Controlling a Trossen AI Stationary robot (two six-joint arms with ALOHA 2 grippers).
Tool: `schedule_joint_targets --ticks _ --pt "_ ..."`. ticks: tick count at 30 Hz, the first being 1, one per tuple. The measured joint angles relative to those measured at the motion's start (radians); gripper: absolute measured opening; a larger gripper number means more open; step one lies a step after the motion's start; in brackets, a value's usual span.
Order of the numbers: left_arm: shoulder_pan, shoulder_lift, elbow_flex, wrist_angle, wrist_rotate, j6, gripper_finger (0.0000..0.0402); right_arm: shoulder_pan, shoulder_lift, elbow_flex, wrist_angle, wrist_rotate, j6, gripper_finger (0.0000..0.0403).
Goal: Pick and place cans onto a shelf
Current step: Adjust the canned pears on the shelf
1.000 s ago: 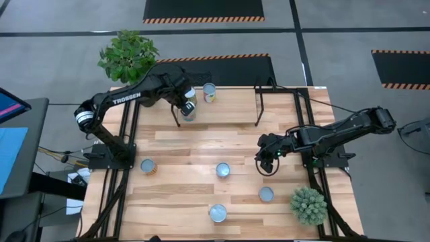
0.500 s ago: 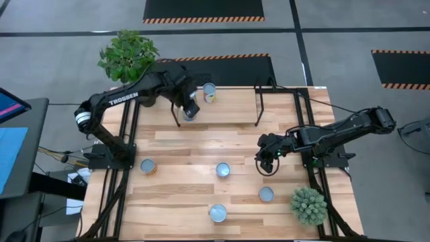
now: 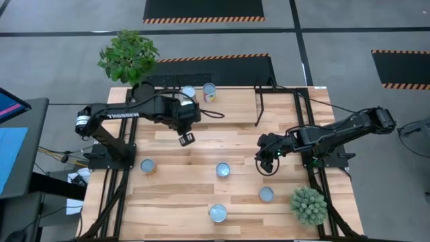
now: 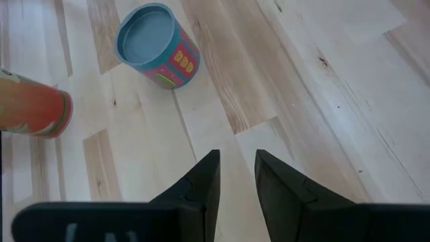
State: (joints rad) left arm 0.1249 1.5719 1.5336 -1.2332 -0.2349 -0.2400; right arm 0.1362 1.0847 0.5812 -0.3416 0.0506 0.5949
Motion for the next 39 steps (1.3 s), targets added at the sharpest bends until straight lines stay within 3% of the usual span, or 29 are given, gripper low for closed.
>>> schedule_joint_targets --ticks 5,10,17,26,31,39 --pt "0.025 0.000 0.000 0.089 -0.046 0.186 0.0064 0.000 0.000 0.000 0.000 0.001 0.000 0.0118" --pt "0.157 0.000 0.000 0.196 -0.050 0.286 0.0064 0.000 0.000 0.000 0.000 0.001 -0.001 0.0118" --pt "0.335 0.052 0.000 0.341 0.033 0.252 0.0064 0.000 0.000 0.000 -0.002 0.001 -0.006 0.0118" --pt "0.358 0.185 0.000 0.383 -0.094 0.134 0.0064 0.001 0.000 0.000 -0.005 0.000 -0.027 0.0118" --pt "0.360 0.196 0.008 0.390 -0.172 0.103 0.0064 0.001 0.000 0.000 -0.002 -0.001 -0.022 0.0118" --pt "0.384 0.194 0.055 0.338 -0.213 0.087 0.0064 0.001 0.000 0.000 -0.002 -0.002 -0.026 0.0118"
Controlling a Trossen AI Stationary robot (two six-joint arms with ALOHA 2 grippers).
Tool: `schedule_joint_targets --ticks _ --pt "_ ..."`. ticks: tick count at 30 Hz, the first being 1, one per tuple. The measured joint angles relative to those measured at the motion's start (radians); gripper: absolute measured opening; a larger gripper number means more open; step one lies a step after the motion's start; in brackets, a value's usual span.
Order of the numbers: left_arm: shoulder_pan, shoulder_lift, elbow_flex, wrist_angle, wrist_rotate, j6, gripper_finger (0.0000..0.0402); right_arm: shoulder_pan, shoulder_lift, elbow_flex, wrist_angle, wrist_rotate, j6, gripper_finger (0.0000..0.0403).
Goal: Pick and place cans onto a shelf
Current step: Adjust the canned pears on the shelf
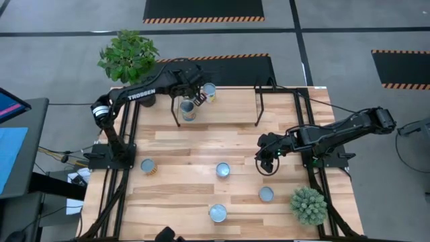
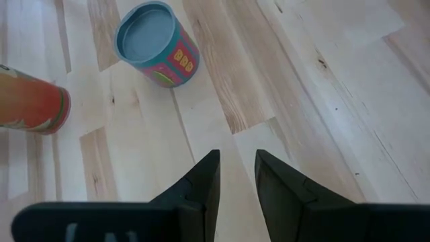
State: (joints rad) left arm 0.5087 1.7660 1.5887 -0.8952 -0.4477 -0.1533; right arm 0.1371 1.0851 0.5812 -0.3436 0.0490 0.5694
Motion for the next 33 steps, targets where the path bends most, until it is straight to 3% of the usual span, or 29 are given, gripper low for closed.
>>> schedule_joint_targets --ticks 7,16,21,25,30,33 --pt "0.015 0.004 -0.011 -0.027 -0.012 -0.141 0.0064 0.000 0.000 0.000 0.000 0.000 -0.001 0.0118" --pt "0.015 0.004 -0.023 -0.039 -0.012 -0.043 0.0064 0.000 0.000 0.000 0.000 -0.001 -0.002 0.0118" --pt "0.016 0.004 -0.023 -0.030 -0.031 -0.067 0.0064 0.000 0.000 0.000 0.000 -0.004 -0.002 0.0118" --pt "0.015 0.004 -0.023 -0.039 0.019 -0.030 0.0064 0.000 0.000 0.000 0.000 -0.024 -0.003 0.0118" --pt "0.014 0.004 -0.023 -0.038 -0.019 -0.087 0.0064 0.000 0.000 0.000 0.000 -0.024 -0.004 0.0118" --pt "0.017 0.004 -0.023 -0.036 0.023 -0.078 0.0064 0.000 0.000 0.000 0.000 -0.025 -0.005 0.0118"
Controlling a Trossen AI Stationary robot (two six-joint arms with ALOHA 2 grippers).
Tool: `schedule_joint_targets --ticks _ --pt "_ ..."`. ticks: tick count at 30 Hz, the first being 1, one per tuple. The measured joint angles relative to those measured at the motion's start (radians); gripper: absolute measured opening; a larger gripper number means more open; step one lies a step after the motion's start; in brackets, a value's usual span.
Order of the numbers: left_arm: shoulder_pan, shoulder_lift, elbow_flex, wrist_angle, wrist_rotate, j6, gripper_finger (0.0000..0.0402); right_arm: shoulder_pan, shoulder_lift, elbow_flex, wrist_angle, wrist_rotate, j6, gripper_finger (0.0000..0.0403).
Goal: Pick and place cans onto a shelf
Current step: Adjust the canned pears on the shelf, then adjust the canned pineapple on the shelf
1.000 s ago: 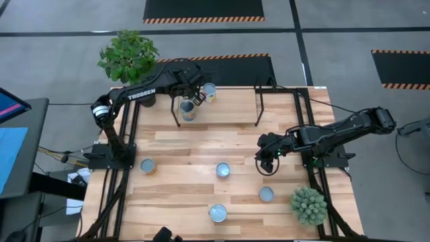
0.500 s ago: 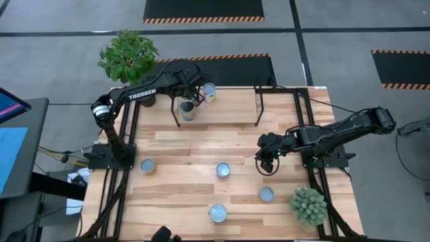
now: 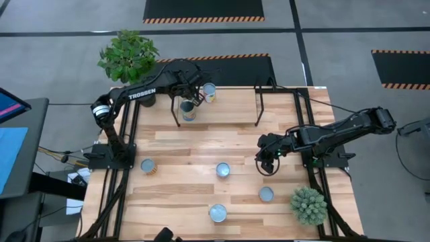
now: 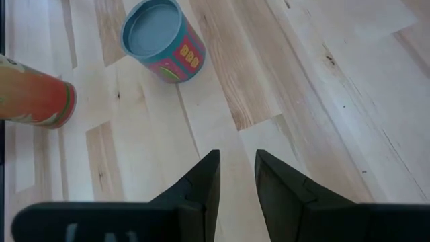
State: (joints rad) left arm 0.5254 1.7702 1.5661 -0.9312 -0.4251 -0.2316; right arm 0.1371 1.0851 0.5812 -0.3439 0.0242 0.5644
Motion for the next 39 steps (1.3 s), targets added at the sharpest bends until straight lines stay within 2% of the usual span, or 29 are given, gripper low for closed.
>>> schedule_joint_targets --ticks 5,8,12,13,15,18,23,25,28,32,36,39 --pt "-0.027 -0.002 0.002 0.005 0.042 0.010 0.0064 0.000 0.000 0.000 0.000 0.000 0.000 0.0118" --pt "-0.066 -0.011 0.045 -0.004 0.167 0.055 0.0064 0.000 0.000 0.000 0.000 0.000 -0.006 0.0118" --pt "-0.152 -0.022 0.143 -0.051 0.437 0.071 0.0064 0.000 0.000 0.000 0.001 0.000 -0.044 0.0118" --pt "-0.179 -0.022 0.161 -0.052 0.480 0.070 0.0064 0.000 0.000 0.000 0.002 0.000 -0.049 0.0118" --pt "-0.234 -0.022 0.191 -0.083 0.496 0.049 0.0064 -0.003 0.000 0.000 0.023 0.003 -0.050 0.0118" --pt "-0.318 -0.021 0.229 -0.169 0.460 0.030 0.0064 -0.019 0.000 0.000 0.139 0.005 -0.065 0.0118" --pt "-0.456 -0.019 0.232 -0.401 0.302 -0.041 0.0064 -0.067 0.000 0.008 0.489 0.005 -0.224 0.0118" --pt "-0.507 -0.019 0.231 -0.511 0.241 -0.093 0.0064 -0.112 0.000 0.043 0.539 0.038 -0.282 0.0118" --pt "-0.590 -0.019 0.214 -0.605 0.166 -0.184 0.0064 -0.216 0.026 0.132 0.527 0.081 -0.357 0.0118" --pt "-0.707 -0.062 0.147 -0.610 0.070 -0.299 0.0064 -0.383 0.120 0.309 0.488 0.043 -0.423 0.0118" --pt "-0.813 -0.149 -0.018 -0.537 -0.017 -0.443 0.0064 -0.533 0.292 0.533 0.333 -0.041 -0.433 0.0118" --pt "-0.875 -0.249 -0.190 -0.400 -0.033 -0.525 0.0064 -0.605 0.443 0.708 0.202 -0.121 -0.476 0.0118"
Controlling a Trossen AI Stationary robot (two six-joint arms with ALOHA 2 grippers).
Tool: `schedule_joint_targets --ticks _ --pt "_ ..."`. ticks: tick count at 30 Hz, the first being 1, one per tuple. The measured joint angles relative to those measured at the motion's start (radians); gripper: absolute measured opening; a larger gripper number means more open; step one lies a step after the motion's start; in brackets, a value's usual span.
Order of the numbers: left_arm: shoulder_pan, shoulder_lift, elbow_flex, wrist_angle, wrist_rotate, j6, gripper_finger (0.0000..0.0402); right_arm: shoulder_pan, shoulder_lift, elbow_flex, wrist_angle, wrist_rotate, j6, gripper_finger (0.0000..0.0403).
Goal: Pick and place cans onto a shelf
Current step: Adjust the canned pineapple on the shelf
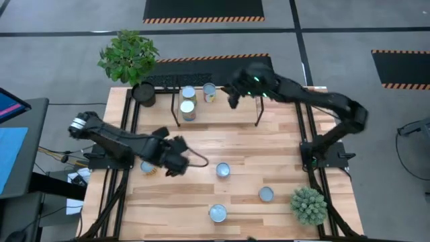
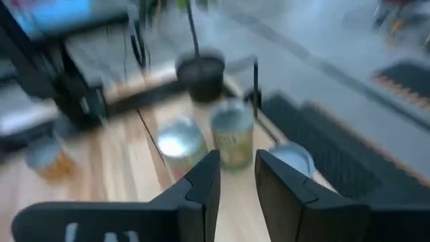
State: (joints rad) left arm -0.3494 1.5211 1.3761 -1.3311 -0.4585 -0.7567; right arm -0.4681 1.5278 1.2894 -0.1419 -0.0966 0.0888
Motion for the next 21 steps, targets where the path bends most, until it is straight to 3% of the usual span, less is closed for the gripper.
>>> schedule_joint_targets --ticks 4,8,12,21 --pt "-0.047 -0.104 -0.194 0.192 0.004 -0.101 0.0064 -0.056 0.198 0.215 -0.207 -0.052 -0.124 0.0118" --pt "-0.073 -0.155 -0.304 0.303 0.005 -0.174 0.0064 -0.091 0.359 0.404 -0.370 -0.061 -0.260 0.0118" --pt "-0.094 -0.162 -0.341 0.339 0.007 -0.195 0.0064 -0.119 0.487 0.580 -0.499 -0.061 -0.353 0.0118" --pt "-0.107 -0.161 -0.348 0.366 -0.003 -0.207 0.0064 -0.193 0.713 0.895 -0.663 -0.052 -0.362 0.0118"
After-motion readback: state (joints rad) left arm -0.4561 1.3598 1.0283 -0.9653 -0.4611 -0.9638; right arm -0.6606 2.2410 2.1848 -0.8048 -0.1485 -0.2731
